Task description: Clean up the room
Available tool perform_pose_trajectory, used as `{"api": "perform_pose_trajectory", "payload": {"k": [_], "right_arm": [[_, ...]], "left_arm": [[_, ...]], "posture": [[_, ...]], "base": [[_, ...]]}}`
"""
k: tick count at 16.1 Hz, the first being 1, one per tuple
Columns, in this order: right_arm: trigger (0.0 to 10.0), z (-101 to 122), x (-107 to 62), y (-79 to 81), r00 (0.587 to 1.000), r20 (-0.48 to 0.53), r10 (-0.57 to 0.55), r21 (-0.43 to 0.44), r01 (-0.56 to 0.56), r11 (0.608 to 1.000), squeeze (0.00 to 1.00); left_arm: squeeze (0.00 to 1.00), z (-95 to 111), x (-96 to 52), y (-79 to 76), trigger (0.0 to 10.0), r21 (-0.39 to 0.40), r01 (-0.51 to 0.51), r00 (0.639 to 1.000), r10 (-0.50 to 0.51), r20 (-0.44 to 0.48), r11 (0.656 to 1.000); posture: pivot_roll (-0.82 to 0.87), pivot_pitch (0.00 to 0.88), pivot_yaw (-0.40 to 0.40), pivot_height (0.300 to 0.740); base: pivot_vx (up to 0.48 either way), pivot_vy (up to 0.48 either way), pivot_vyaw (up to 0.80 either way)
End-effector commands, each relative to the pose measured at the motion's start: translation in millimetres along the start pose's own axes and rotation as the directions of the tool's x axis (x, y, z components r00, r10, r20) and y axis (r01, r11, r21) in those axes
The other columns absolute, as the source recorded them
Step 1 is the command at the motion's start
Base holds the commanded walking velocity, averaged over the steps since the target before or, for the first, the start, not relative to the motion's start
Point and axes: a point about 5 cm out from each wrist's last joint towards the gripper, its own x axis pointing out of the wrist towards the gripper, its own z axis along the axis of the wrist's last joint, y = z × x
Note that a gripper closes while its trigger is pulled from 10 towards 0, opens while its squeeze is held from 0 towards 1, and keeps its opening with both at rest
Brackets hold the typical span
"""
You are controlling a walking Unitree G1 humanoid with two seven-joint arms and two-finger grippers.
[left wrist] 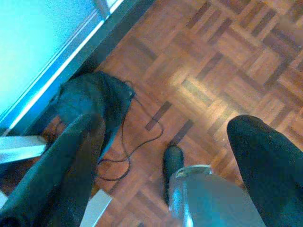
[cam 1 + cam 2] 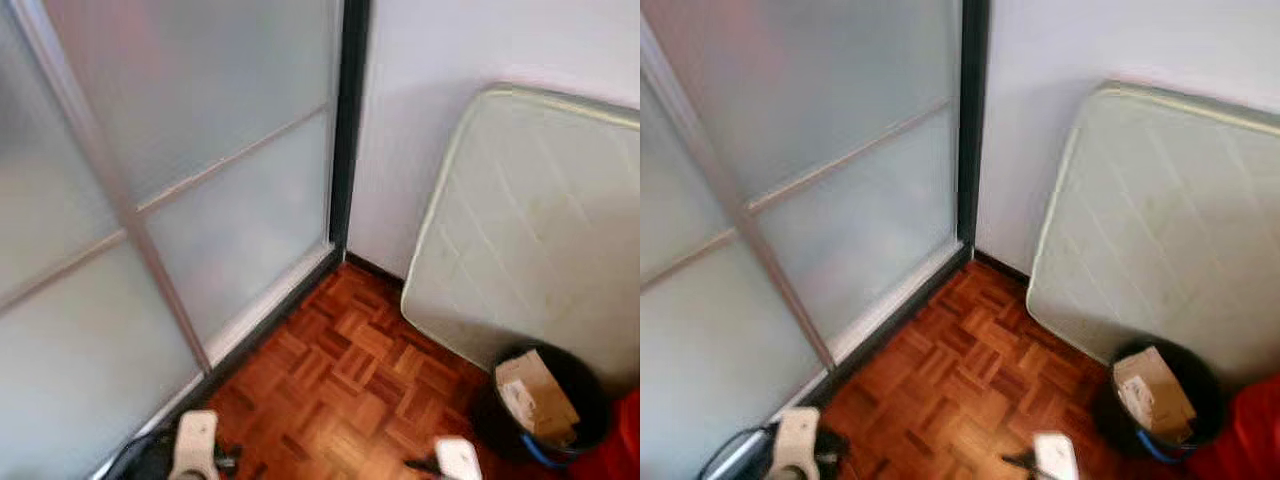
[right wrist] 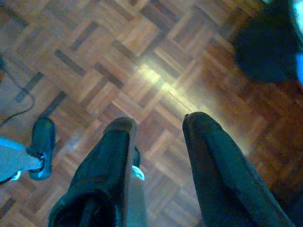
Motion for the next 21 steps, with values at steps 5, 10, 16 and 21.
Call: {"api": "perform_pose_trajectory", "payload": {"k": [5,10,16,21], "right_arm": [[10.0,-8.0,-2.3,-9.2,1.0,-0.021,-0.022,0.001,0.022,1.0,0.0],[10.0,-8.5,-2.4,-9.0,1.0,-0.023,-0.019,0.008,0.019,1.0,0.0],[10.0,-8.2,-2.3,-8.7,1.0,-0.023,-0.017,0.005,0.017,1.0,0.0],[10.0,-8.8,-2.4,-8.6,1.0,-0.025,-0.015,0.005,0.015,1.0,0.0]], "left_arm": [[0.0,5.3,1.7,-6.0,10.0,0.004,0.012,1.0,-0.012,0.01,1.0],[0.0,4.9,1.6,-5.9,10.0,0.003,0.013,1.0,-0.013,0.009,1.0],[0.0,5.1,1.7,-5.7,10.0,0.002,0.012,1.0,-0.012,0.009,1.0],[0.0,4.4,1.5,-5.6,10.0,0.0,0.01,1.0,-0.01,0.008,1.0]], "posture": [[0.04,0.036,-0.035,0.74],[0.04,0.037,-0.036,0.74],[0.04,0.036,-0.036,0.74],[0.04,0.033,-0.037,0.74]], "base": [[0.272,0.0,0.0],[0.281,0.0,0.0],[0.288,0.0,0.0],[0.292,0.0,0.0]]}}
